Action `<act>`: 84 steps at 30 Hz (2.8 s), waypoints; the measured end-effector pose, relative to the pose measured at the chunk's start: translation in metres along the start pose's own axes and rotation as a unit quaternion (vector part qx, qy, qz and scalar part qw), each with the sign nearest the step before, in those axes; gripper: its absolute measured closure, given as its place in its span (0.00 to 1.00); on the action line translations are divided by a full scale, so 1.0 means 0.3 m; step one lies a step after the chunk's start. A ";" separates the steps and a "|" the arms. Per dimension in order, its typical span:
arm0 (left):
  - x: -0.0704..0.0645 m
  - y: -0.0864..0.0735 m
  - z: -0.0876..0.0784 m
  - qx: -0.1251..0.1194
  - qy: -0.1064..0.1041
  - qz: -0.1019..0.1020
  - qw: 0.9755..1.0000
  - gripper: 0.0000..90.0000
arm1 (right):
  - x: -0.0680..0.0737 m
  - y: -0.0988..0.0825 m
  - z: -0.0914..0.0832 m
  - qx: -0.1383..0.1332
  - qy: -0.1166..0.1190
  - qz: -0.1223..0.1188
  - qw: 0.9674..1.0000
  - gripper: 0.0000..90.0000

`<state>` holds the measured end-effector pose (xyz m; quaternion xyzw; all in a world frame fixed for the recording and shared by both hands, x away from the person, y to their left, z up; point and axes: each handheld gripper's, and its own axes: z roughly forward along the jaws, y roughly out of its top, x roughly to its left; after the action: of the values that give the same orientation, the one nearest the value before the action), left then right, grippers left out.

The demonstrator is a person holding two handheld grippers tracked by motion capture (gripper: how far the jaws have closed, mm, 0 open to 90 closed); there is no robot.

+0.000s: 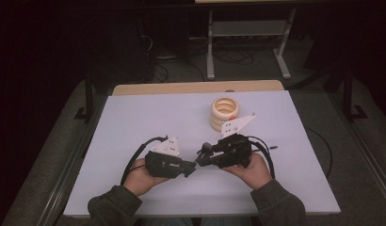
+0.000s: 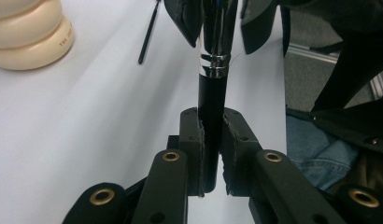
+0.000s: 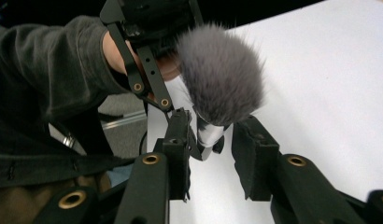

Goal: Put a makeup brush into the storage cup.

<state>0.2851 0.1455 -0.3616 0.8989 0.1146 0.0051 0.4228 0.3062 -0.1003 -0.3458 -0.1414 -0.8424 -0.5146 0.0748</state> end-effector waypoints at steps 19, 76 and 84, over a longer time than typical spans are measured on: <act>-0.010 -0.008 0.005 0.001 0.026 -0.011 1.000 0.74 | -0.001 0.000 -0.011 0.003 -0.003 -0.002 1.000 0.85; 0.000 -0.122 -0.054 -0.009 0.095 -0.042 0.995 0.46 | -0.186 0.141 -0.260 0.056 -0.112 0.038 0.991 0.85; 0.004 -0.126 -0.060 -0.004 0.096 -0.042 0.995 0.44 | -0.232 0.187 -0.283 0.059 -0.131 0.043 0.989 0.85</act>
<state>0.2768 0.1828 -0.3789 0.8869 0.1919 0.0738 0.4137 0.3883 -0.1626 -0.2783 -0.2394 -0.8670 -0.4370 -0.0056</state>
